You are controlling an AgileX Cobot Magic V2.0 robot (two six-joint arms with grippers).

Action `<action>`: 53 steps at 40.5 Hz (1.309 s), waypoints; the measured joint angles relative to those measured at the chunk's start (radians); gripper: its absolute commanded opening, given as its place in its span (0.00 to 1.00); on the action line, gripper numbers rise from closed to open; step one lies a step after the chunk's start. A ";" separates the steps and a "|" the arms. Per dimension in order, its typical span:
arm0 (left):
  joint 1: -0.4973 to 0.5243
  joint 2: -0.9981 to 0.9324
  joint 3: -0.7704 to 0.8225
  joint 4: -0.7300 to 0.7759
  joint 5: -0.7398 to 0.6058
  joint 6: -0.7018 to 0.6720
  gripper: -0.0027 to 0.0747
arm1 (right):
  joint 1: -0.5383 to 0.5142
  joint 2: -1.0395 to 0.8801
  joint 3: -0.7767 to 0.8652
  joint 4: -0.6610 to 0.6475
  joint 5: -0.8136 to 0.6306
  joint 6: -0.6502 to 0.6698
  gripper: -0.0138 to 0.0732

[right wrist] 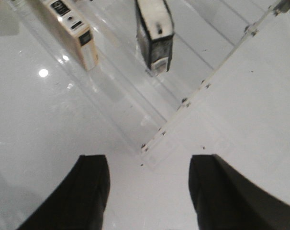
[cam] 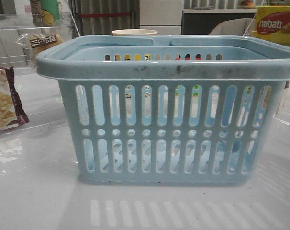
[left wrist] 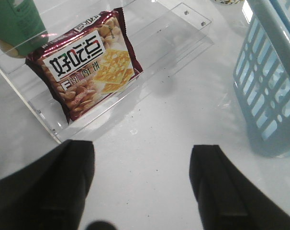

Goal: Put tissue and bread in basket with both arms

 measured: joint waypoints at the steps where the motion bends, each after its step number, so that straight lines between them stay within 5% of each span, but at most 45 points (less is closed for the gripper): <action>1: 0.000 0.000 0.000 0.000 0.000 0.000 0.67 | -0.005 0.024 -0.018 0.000 0.000 0.000 0.72; 17: 0.000 0.000 0.000 -0.013 0.000 0.000 0.67 | -0.017 0.398 -0.261 0.000 -0.118 0.000 0.71; 28: 0.000 0.000 0.000 -0.015 0.000 0.000 0.67 | -0.017 0.480 -0.316 0.000 -0.160 0.000 0.37; 34: 0.000 0.000 0.000 -0.015 0.000 0.000 0.67 | 0.002 0.445 -0.329 0.014 -0.103 0.000 0.35; 40: 0.000 0.000 0.000 -0.015 0.000 0.000 0.67 | 0.081 0.328 -0.331 0.018 -0.045 0.000 0.35; 53: 0.000 0.000 0.000 -0.015 0.000 0.000 0.67 | 0.431 0.049 -0.240 0.055 -0.013 0.000 0.36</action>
